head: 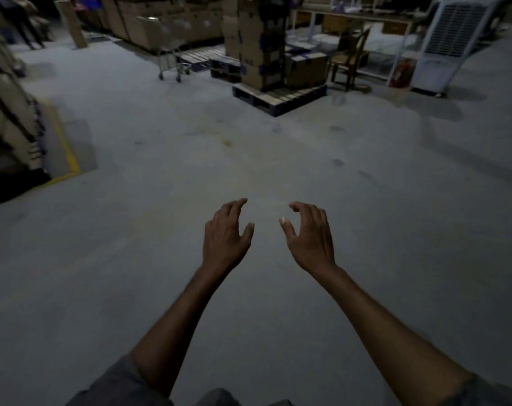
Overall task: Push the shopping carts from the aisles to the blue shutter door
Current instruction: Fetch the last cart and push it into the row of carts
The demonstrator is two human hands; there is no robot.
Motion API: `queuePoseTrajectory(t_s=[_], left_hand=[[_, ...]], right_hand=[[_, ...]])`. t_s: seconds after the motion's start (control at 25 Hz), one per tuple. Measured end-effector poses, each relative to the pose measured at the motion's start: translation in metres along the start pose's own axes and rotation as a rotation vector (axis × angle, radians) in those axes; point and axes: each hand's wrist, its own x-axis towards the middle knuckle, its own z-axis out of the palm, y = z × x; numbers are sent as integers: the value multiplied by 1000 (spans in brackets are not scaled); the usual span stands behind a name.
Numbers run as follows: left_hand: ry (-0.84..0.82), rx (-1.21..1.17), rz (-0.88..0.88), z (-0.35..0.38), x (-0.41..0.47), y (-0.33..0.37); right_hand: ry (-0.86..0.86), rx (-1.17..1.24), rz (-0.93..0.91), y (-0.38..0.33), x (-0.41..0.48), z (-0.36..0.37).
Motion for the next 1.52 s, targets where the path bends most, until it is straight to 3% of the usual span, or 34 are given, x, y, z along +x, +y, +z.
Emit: queuePoseTrajectory(t_s=[0.44, 0.88, 1.2, 1.52], left_hand=[[117, 25, -141, -2, 133, -117], [170, 64, -125, -33, 330, -240], [187, 73, -144, 8, 466, -301], [282, 115, -204, 42, 646, -349]], right_hand=[[-65, 108, -124, -48, 149, 126], [-27, 151, -178, -126, 345, 248], [-44, 178, -218, -109, 486, 335], [-86, 185, -301, -91, 683, 415]])
